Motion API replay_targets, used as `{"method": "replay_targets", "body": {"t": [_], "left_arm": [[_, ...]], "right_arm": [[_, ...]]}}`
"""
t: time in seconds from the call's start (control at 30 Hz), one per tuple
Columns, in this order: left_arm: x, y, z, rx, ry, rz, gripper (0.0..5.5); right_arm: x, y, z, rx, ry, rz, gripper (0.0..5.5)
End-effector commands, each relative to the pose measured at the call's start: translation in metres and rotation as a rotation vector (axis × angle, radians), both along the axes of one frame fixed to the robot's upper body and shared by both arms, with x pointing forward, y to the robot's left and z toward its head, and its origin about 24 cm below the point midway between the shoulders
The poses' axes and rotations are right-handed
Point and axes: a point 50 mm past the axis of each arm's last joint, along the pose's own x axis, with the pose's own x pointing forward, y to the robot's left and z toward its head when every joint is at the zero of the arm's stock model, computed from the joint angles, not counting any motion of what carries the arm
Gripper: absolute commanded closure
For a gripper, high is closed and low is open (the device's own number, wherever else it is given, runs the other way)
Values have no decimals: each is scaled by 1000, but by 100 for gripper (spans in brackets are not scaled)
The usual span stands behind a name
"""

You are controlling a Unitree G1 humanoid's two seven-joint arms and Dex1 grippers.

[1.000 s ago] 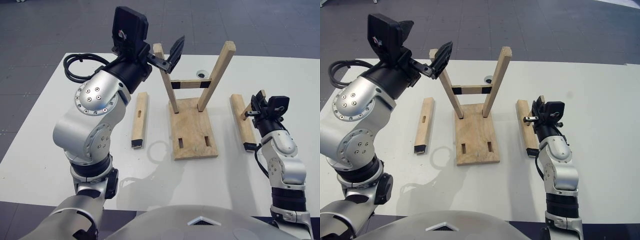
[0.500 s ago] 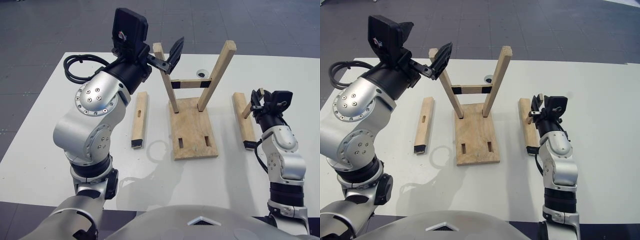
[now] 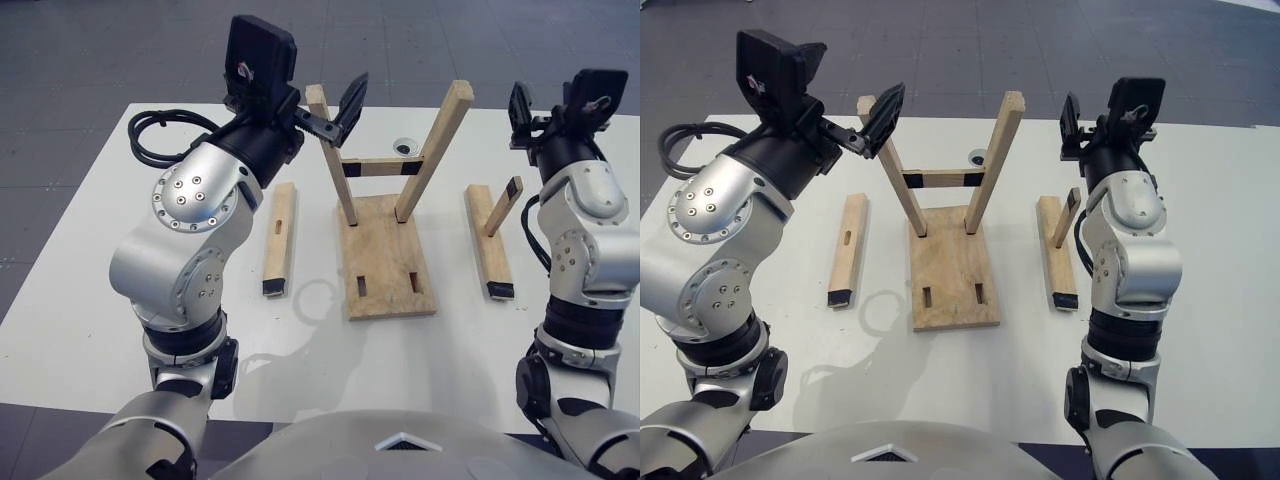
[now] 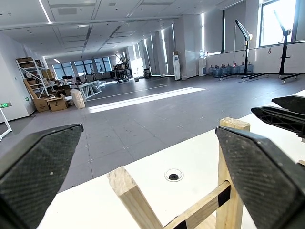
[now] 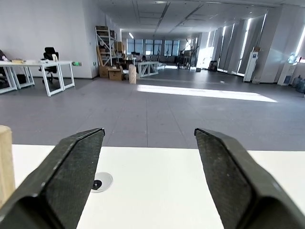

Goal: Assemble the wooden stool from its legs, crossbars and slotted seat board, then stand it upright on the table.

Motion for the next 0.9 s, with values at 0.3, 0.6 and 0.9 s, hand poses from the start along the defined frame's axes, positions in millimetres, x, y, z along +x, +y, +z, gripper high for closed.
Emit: {"method": "replay_targets", "body": {"t": [0.3, 0.6, 0.9], "left_arm": [[-1, 0, -1, 0, 3, 17, 37], [0, 1, 0, 1, 4, 16, 37], [-3, 7, -1, -9, 7, 35, 37]], "right_arm": [[0, 0, -6, -21, 122, -9, 360], [-10, 25, 113, 68, -341, 28, 360], [-4, -15, -47, 28, 173, -131, 360]]}}
